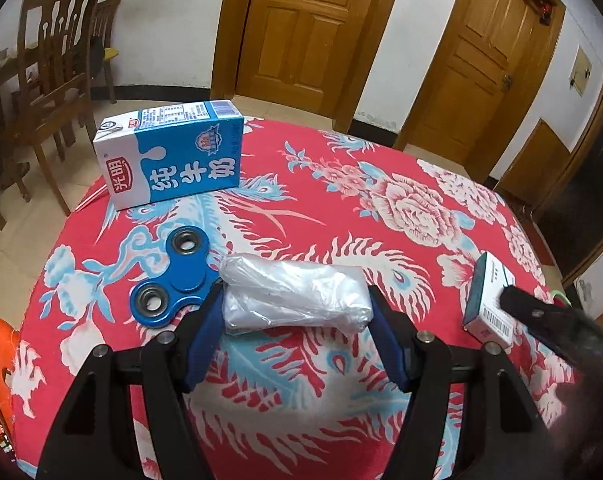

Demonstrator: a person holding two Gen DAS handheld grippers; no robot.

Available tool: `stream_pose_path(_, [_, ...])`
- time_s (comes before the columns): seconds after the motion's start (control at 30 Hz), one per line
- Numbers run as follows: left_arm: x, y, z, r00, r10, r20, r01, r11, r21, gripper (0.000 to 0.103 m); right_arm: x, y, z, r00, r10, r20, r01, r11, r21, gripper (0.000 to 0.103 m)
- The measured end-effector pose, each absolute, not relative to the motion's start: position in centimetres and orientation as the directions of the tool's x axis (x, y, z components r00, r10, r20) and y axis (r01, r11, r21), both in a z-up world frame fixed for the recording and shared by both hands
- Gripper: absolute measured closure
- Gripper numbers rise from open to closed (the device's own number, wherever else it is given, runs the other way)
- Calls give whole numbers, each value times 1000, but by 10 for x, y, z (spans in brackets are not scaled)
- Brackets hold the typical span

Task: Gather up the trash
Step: 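Grasp the white medicine box with the right tool while the left tool holds the bag, then carry the plastic bag and medicine box over the red bucket with both tools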

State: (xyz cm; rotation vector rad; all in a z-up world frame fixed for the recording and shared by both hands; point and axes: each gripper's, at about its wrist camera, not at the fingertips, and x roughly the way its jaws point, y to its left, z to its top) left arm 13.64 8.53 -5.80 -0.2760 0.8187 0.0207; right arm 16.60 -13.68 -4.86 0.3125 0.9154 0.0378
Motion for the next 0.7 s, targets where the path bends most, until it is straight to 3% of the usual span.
stream_pose_path(0.43, [135, 89, -56, 690, -98, -717, -126, 959, -252, 34, 179, -114, -66, 607, 75, -792, 91, 983, 162, 12])
stream_pose_path(0.5, [135, 89, -56, 690, -99, -717, -125, 960, -252, 34, 179, -113, -65, 608, 52, -792, 90, 987, 134, 20])
stream_pose_path(0.57, [135, 88, -56, 689, -101, -717, -121, 960, -252, 34, 178, -112, -65, 610, 31, -791, 82, 991, 102, 36])
stream_pose_path(0.7, [135, 87, -56, 689, -105, -717, -116, 961, -252, 34, 174, -117, -64, 608, 64, -791, 64, 990, 129, 36])
